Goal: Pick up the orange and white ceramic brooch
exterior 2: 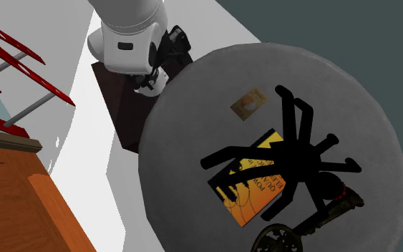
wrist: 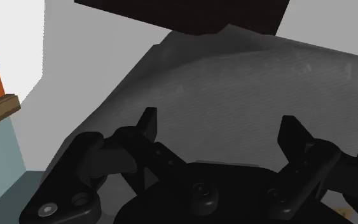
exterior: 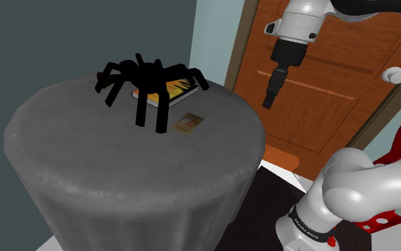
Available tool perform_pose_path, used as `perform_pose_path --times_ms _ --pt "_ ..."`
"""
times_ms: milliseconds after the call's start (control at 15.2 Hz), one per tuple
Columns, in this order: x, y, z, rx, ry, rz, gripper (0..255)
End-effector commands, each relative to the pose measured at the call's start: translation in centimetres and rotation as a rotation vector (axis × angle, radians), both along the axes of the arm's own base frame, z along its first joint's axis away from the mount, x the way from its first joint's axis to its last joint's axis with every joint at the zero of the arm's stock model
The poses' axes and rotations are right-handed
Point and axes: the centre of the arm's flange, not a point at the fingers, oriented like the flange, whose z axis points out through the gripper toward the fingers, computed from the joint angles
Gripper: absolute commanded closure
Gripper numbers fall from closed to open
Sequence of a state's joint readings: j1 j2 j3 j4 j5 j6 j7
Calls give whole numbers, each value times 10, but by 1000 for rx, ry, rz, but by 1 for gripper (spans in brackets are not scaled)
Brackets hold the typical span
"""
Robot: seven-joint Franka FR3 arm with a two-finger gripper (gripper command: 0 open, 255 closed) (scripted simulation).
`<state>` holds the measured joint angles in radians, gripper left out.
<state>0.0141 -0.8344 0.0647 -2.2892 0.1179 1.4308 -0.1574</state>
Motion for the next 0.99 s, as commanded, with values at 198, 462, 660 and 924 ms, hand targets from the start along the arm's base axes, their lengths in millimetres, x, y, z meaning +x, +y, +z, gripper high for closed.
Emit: perform_pose_path --times_ms 198,462,660,924 --pt "37 14 -5 -6 -13 234 0" --pt "81 45 -12 -14 -31 547 0" --pt "106 76 -16 -20 -44 781 0" --pt "127 125 -22 -29 -61 1093 0"
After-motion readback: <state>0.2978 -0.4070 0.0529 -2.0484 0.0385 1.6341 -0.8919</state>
